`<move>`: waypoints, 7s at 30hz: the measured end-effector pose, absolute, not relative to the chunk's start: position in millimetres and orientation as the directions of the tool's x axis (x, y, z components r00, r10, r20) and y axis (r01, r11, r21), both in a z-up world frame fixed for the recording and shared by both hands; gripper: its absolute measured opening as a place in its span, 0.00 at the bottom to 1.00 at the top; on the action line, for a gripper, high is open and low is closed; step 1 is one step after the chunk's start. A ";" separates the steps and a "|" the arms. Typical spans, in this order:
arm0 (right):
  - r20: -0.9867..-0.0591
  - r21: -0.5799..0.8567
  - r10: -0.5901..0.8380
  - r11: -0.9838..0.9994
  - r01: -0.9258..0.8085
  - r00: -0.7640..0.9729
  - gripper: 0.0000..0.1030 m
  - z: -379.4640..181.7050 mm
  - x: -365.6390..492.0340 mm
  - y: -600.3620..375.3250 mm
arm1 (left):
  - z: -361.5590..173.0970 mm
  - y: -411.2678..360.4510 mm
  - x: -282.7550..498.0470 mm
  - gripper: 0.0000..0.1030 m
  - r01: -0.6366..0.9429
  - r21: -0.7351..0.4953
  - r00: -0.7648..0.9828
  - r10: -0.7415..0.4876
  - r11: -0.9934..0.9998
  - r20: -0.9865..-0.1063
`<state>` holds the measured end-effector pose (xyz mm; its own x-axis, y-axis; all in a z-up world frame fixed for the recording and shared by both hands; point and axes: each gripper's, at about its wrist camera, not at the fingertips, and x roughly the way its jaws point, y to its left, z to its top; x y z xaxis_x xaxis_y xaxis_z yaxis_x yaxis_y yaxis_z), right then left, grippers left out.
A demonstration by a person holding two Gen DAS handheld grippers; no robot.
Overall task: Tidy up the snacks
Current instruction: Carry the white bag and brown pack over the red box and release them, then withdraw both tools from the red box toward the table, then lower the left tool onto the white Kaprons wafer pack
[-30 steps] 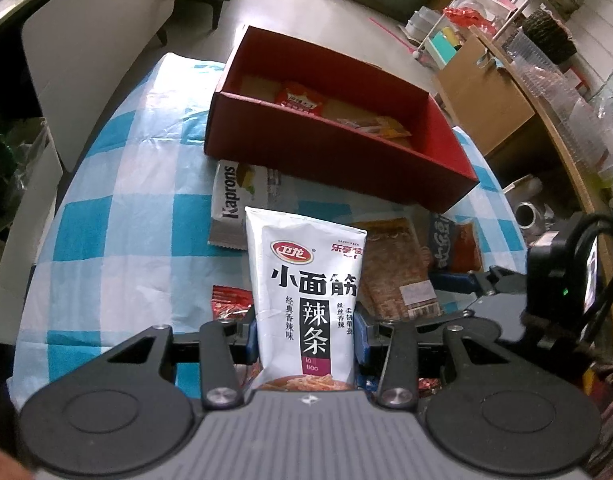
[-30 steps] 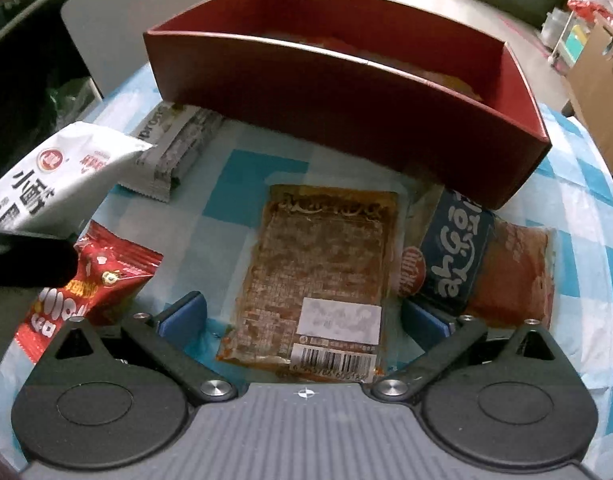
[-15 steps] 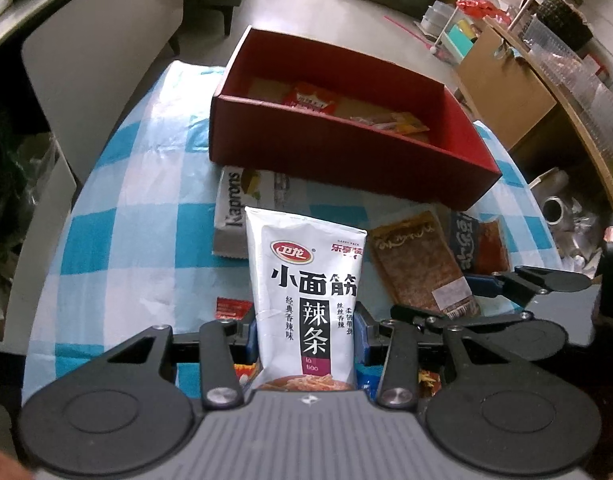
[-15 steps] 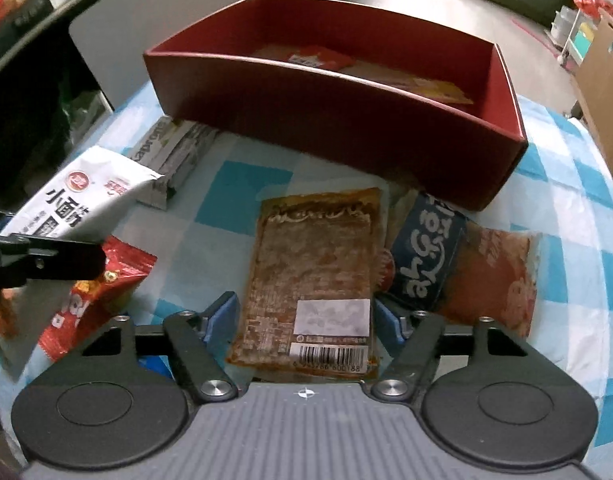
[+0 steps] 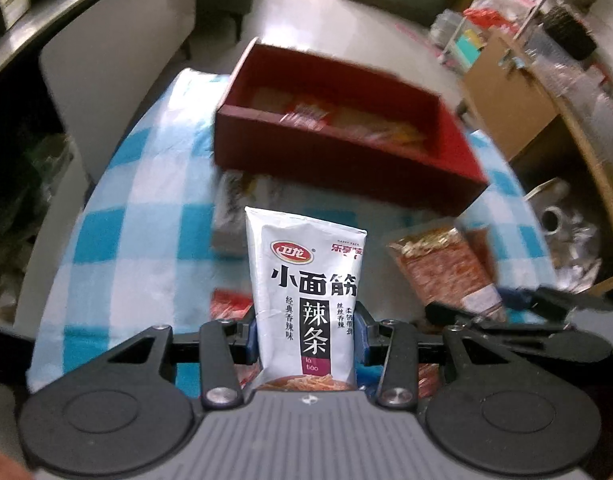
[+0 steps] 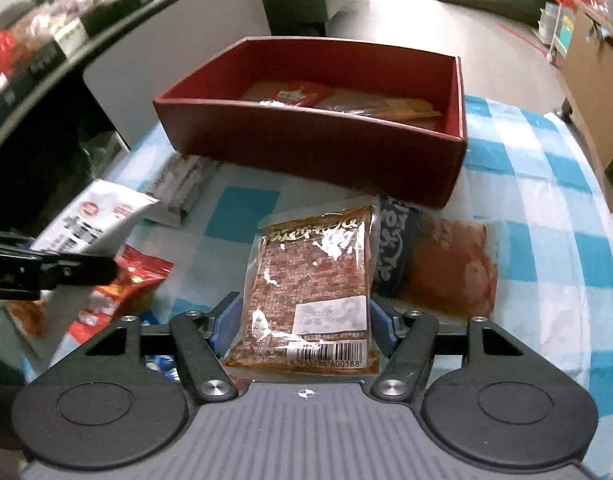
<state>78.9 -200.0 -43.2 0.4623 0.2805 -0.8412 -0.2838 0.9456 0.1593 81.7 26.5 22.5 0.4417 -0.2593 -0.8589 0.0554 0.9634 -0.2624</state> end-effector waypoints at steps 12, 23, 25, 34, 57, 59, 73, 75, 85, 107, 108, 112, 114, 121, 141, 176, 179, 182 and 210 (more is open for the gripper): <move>-0.729 0.379 0.427 0.903 -0.204 0.535 0.70 -9.6 93.9 -226.8 | 49.0 10.3 119.9 0.35 0.095 -0.224 0.549 -0.239 0.970 -0.801; -0.663 0.427 0.458 0.881 -0.204 0.592 0.70 10.6 125.2 -227.7 | 57.6 1.5 154.9 0.35 0.095 -0.200 0.596 -0.216 0.975 -0.773; -0.653 0.436 0.466 0.876 -0.207 0.597 0.70 13.4 131.0 -226.3 | 59.7 0.1 159.1 0.35 0.098 -0.193 0.605 -0.212 0.976 -0.767; -0.612 0.456 0.475 0.865 -0.209 0.632 0.70 25.4 153.3 -227.5 | 64.4 -7.4 181.2 0.35 0.097 -0.155 0.634 -0.181 0.983 -0.752; -0.622 0.452 0.456 0.873 -0.184 0.636 0.70 15.4 204.9 -230.7 | 53.1 -29.9 231.6 0.35 0.088 -0.090 0.656 -0.126 0.992 -0.745; -0.628 0.450 0.454 0.875 -0.181 0.632 0.70 12.3 209.4 -230.1 | 50.4 -30.8 236.8 0.35 0.086 -0.078 0.658 -0.115 0.993 -0.744; -0.677 0.411 0.425 0.896 -0.169 0.601 0.71 -11.6 242.2 -225.6 | 12.9 -33.8 273.2 0.35 0.045 -0.055 0.629 -0.071 0.997 -0.774; -0.688 0.400 0.415 0.901 -0.166 0.595 0.72 -17.6 247.4 -224.4 | 5.9 -33.8 277.4 0.35 0.039 -0.050 0.623 -0.064 0.998 -0.780; -0.748 0.345 0.376 0.924 -0.164 0.546 0.79 -47.5 261.6 -214.9 | -13.0 -29.9 288.3 0.55 0.018 -0.001 0.587 -0.011 1.000 -0.809; -0.808 0.281 0.336 0.942 -0.186 0.484 0.87 -47.6 244.4 -202.9 | -24.5 -13.7 255.2 0.55 0.060 -0.001 0.475 -0.029 0.998 -0.880; -0.812 0.274 0.334 0.942 -0.193 0.479 0.87 -47.6 241.4 -201.3 | -22.8 -15.3 251.4 0.56 0.072 0.018 0.476 -0.019 0.997 -0.879; -0.833 0.243 0.317 0.946 -0.214 0.454 0.88 -47.1 230.0 -195.0 | -14.8 -8.1 242.4 0.56 0.070 -0.027 0.470 -0.057 0.997 -0.881; -0.834 0.247 0.317 0.946 -0.208 0.451 0.88 -46.1 225.7 -194.4 | -14.0 -3.9 240.2 0.56 0.066 -0.050 0.461 -0.075 0.997 -0.884; -0.842 0.272 0.331 0.943 -0.193 0.427 0.89 -39.5 222.3 -199.4 | -15.5 4.7 235.4 0.57 0.046 -0.114 0.409 -0.123 0.992 -0.904; -0.747 0.336 0.367 0.928 -0.161 0.554 0.99 20.7 164.7 -242.6 | 14.4 18.7 158.3 0.58 0.013 -0.193 0.489 -0.175 0.981 -0.855; -0.827 0.488 0.512 0.859 -0.156 0.234 1.00 -53.8 98.0 -242.5 | -42.0 40.4 148.2 0.70 -0.166 -0.230 0.371 -0.155 0.959 -0.916; -0.819 0.463 0.498 0.867 -0.187 0.285 1.00 -34.1 81.5 -244.6 | -38.8 34.9 150.4 0.70 -0.147 -0.207 0.393 -0.135 0.967 -0.910; -0.825 0.362 0.410 0.912 -0.194 0.388 1.00 -16.6 81.5 -249.5 | -49.5 21.9 152.9 0.70 -0.147 -0.174 0.369 -0.109 0.974 -0.923; -0.876 0.298 0.398 0.891 -0.343 0.273 1.00 -37.5 102.4 -249.8 | -51.2 8.5 145.0 0.58 -0.078 -0.059 0.356 -0.028 0.995 -0.934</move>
<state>102.4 -249.8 -37.5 0.2727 0.3982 -0.8758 -0.3426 0.8908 0.2984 145.0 8.5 -51.2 0.3557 -0.0279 -0.9342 -0.0777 0.9952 -0.0594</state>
